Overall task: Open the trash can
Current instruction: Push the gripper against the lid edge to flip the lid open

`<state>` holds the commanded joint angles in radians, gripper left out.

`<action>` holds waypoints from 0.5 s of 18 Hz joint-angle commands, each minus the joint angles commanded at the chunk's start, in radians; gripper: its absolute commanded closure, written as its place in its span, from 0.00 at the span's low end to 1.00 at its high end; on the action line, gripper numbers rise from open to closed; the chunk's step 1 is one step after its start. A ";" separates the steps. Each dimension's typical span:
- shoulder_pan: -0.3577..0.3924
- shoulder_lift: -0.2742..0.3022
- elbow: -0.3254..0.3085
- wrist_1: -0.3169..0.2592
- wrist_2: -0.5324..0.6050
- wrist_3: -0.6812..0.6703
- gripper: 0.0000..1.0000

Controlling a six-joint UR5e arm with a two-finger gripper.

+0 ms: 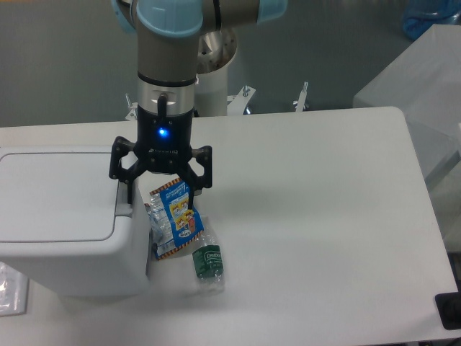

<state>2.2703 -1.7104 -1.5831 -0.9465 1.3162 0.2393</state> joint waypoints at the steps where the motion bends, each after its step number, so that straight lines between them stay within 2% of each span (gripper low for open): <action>1: -0.002 0.000 -0.002 0.000 0.000 0.000 0.00; 9: -0.002 0.002 -0.011 0.000 0.000 0.003 0.00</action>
<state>2.2688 -1.7089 -1.5938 -0.9465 1.3162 0.2424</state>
